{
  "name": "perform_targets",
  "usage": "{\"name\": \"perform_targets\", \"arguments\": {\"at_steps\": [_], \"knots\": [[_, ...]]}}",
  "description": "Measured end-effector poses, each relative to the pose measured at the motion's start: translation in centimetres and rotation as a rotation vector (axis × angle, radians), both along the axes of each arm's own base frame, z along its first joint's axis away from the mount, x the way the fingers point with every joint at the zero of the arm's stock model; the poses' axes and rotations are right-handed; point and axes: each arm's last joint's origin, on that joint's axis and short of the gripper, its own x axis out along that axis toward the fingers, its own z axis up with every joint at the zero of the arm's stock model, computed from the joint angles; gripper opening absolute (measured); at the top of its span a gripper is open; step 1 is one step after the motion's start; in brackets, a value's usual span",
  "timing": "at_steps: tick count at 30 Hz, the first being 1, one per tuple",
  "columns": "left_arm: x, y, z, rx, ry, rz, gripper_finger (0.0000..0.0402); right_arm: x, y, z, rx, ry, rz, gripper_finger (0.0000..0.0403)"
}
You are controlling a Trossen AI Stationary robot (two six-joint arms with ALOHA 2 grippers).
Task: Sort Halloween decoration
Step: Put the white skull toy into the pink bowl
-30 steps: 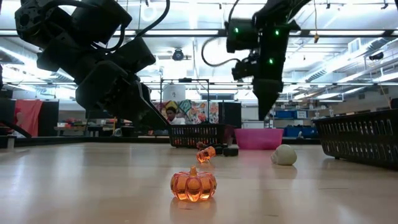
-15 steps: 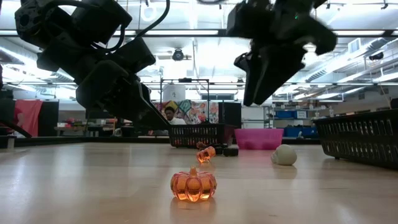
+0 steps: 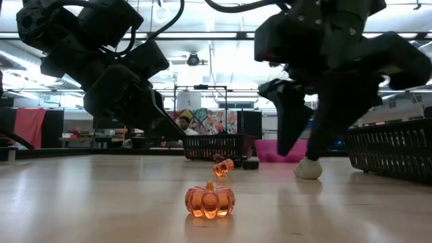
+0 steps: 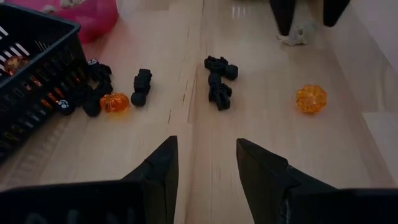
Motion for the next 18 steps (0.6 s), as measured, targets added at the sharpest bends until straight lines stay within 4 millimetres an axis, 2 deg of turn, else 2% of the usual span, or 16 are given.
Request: {"name": "perform_targets", "arguments": {"at_steps": [7,18], "knots": [[0.0,0.0,0.0,-0.001,-0.006,0.0,0.0137,0.0,0.4,-0.5,-0.017,0.018,0.047,0.0216],[0.0,0.0,0.0,0.001,-0.005,-0.002,0.0137,-0.4,-0.2,-1.4,-0.073,0.024,0.082,0.0155]]}}
